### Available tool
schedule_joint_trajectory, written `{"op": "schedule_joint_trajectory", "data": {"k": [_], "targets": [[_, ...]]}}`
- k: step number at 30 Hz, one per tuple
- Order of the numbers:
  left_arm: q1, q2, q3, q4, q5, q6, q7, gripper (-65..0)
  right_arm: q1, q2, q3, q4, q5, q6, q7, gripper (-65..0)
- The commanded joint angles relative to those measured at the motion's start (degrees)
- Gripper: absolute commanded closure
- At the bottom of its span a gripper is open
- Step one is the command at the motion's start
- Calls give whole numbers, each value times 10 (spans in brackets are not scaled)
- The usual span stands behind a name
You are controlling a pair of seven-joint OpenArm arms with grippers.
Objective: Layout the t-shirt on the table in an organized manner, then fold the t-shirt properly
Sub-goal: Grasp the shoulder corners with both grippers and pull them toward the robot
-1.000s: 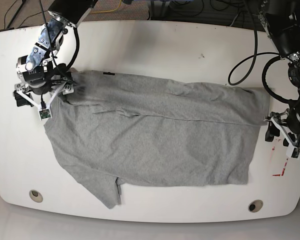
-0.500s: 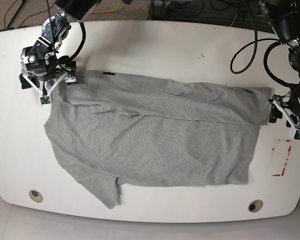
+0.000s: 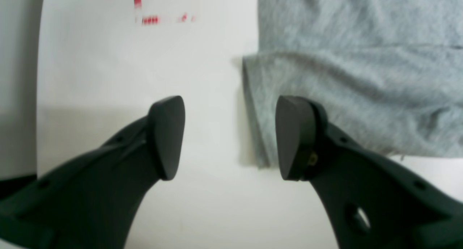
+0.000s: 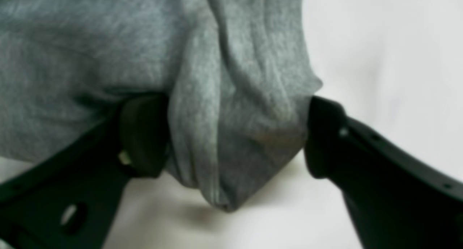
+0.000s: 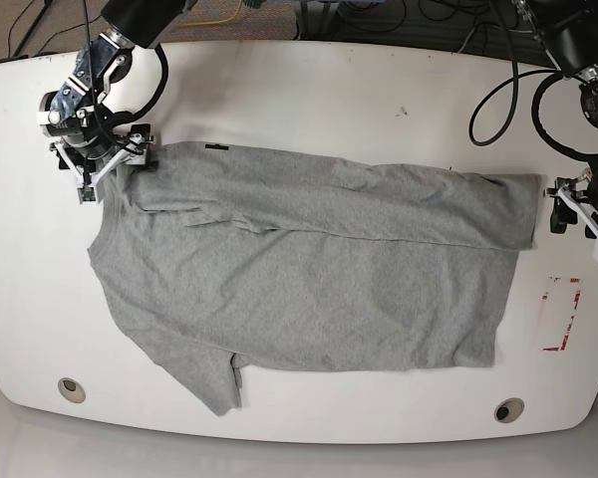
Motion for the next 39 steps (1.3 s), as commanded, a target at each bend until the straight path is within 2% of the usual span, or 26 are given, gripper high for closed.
{"op": "schedule_joint_trajectory", "data": {"k": [1,4,6,7,8,13,21,33,39], "targets": [[-8,-11,-3,1,-6,1,-9,-367,4,6,1,-13,-10,-3,-8,-404],[-8,-11,-3,-10,-6,1,-9,-367,4,15,1,-22,-5,-3,-7,-339],[-8,-11,-3,-21,-6,1,-9,-367,4,14,1,-26,-6,-3,-6,-268],[-8,-11,-3,-24,-6,1,-9,-367,4,14,1,-26,-6,-3,-6,-252],[-8,-10,-3,-31,-6,1,-9,-367,4,15,1,-26,-6,-3,-6,-205],[-8,-10,-2,-56,-8,1,-10,-367,4,16,1,-24,-6,-3,-6,-92],[-8,2,11,-100,-8,1,-51,-367,4,17,1,-23,-6,-3,-6,-90],[-7,15,65,-138,-9,0,-57,-367,4,17,0,-22,-6,-3,-6,-87],[-7,22,67,-144,-4,2,-58,-367,4,17,0,-22,-6,-3,-6,-87]]}}
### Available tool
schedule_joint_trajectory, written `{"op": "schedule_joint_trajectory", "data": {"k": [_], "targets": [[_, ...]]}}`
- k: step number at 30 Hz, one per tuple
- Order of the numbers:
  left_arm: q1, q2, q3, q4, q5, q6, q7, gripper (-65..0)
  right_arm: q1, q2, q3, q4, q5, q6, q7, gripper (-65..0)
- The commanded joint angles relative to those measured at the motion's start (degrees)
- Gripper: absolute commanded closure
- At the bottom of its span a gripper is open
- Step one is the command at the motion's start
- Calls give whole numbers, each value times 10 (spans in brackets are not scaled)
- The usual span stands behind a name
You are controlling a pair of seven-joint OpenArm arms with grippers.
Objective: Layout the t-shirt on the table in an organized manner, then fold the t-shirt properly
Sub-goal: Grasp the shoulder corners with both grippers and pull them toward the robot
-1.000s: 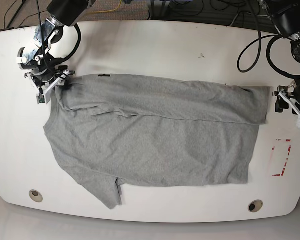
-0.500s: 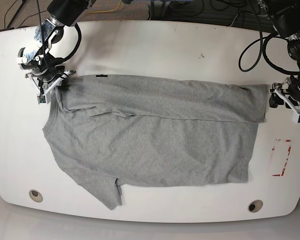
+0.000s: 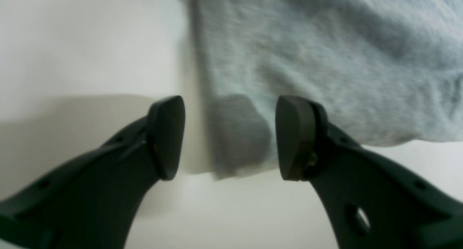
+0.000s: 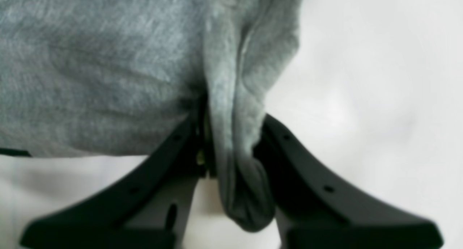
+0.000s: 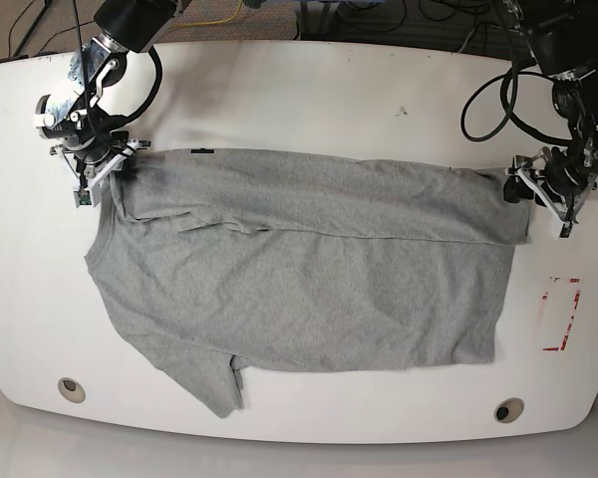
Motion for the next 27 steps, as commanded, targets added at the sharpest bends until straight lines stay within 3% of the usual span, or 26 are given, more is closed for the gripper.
{"op": "schedule_joint_trajectory", "data": {"k": [1,8,17,20,24,27], "targets": [[-9,-12,-1,-1,-3,0,-11,-367,-1,5,1,3,-23,-5,-21,-87],[-11,-15,41,-42,-3,1,-12,-367,-1,5,1,3,-23,-5,-21,-87],[-9,-14,45,-43,-3,2,-12,-351,10,5,3,3,-26,-5,-21,-82],[-9,-14,45,-43,-3,2,-11,-260,12,6,3,3,-26,-5,-21,-81],[-2,-15,45,-43,-3,1,-8,-56,12,18,1,3,-26,-5,-22,-63],[9,-17,45,-30,-4,0,-8,0,11,26,1,3,-26,-5,-22,-30]]}}
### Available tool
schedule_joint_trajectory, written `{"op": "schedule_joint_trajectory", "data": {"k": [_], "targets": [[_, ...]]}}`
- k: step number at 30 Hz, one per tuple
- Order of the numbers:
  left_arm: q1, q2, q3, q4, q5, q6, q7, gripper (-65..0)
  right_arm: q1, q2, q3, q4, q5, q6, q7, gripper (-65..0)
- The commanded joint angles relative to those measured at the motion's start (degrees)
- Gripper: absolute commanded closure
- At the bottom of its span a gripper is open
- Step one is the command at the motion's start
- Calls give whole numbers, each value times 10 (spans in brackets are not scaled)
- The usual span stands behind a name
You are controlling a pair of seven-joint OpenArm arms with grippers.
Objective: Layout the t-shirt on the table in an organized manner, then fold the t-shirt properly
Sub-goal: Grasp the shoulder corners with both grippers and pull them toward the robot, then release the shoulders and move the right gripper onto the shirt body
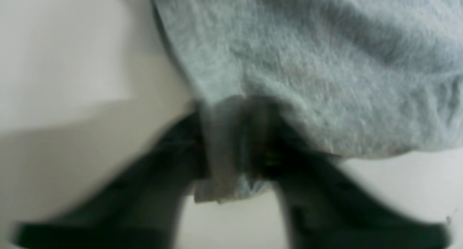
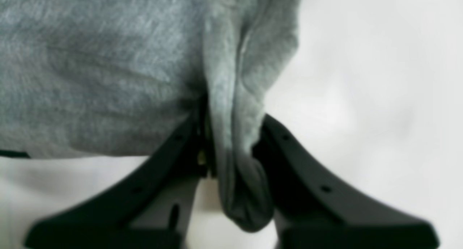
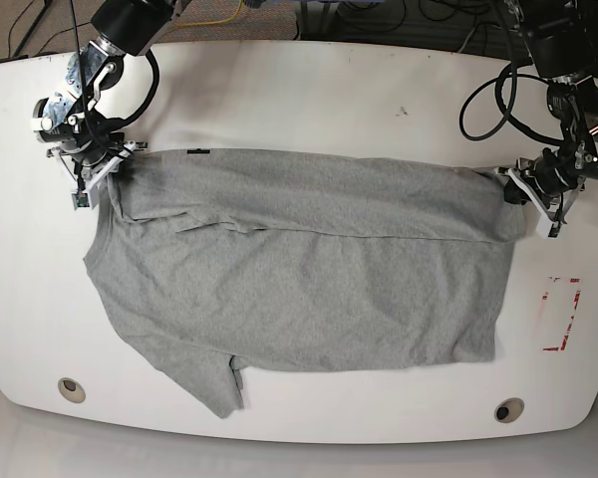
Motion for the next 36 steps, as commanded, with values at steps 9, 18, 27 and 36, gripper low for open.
{"op": "schedule_joint_trajectory", "data": {"k": [9,18,27,36], "targets": [[79,-17,1,123,10,-2,27,-18,-12,40,2,4,-19,-5,-14,-14],[140,-19,-4,225,10,-3,73,-21,-69,61,-26,42,-19,-5,-14,-14],[216,-41,-4,292,8,-3,73,-22,-140,62,-37,96,-18,-5,-28,-14],[255,-41,-28,297,11,-23,73,-22,-191,61,-37,137,-15,-5,-35,-14]]}}
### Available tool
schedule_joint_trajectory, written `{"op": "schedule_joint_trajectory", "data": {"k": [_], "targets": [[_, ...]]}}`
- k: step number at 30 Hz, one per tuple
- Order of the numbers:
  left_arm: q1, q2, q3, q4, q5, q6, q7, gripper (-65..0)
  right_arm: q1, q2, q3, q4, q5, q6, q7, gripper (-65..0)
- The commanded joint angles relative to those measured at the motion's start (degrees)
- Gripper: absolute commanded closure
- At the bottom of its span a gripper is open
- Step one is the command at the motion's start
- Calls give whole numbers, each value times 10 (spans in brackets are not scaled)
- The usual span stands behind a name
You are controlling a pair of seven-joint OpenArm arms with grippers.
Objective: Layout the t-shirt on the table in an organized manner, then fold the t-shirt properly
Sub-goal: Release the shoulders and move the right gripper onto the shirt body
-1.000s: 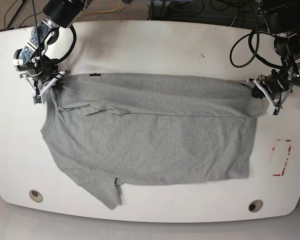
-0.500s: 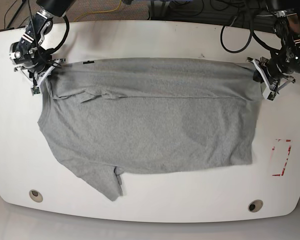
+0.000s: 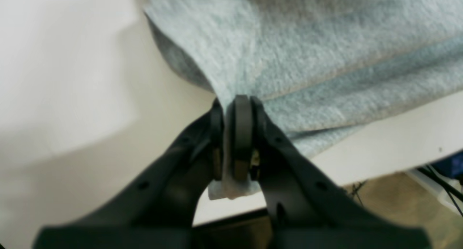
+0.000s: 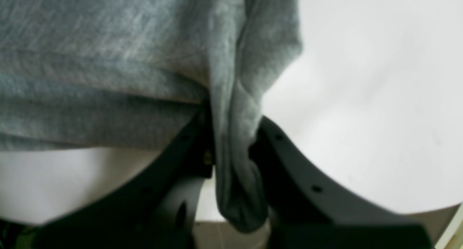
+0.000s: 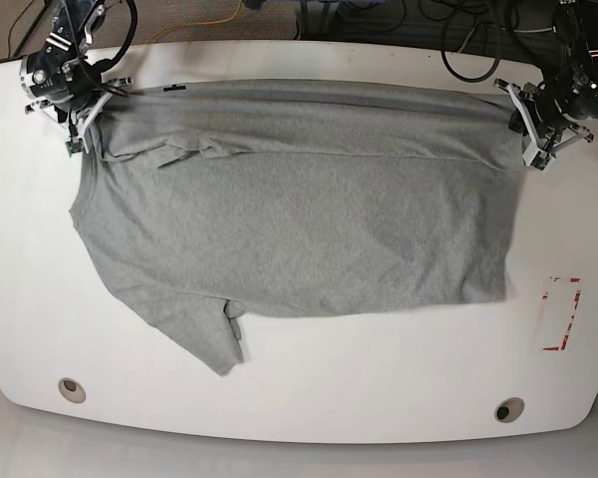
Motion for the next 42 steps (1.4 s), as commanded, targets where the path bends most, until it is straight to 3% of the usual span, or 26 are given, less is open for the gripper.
{"op": "schedule_joint_trajectory", "data": {"k": [1,8,12,16,20,24,35,42], "targets": [[6,-12,-16,10,13,-19,1,-22,-9,9,3,17,-14,-5,-6,-14],[15,-12,-17,10,14,-48,1,-24,-13,8,5,19,-17,-5,-6,-43],[15,-12,-17,10,14,-48,1,-47,-13,8,7,20,-15,-5,-6,-181],[15,-12,-17,10,13,-48,1,-129,-11,8,8,27,-15,-5,-6,-361],[12,-12,-17,11,12,-48,1,-196,-12,7,8,57,-14,-5,-6,-474],[11,-12,-18,24,12,-48,1,-235,-13,0,8,89,-14,-5,-6,-498],[7,-13,-18,68,12,-48,2,-236,-6,-11,4,137,-12,-5,-13,-495],[-11,-27,-18,71,10,-48,2,-236,31,-32,3,136,38,-5,-33,-495]]}}
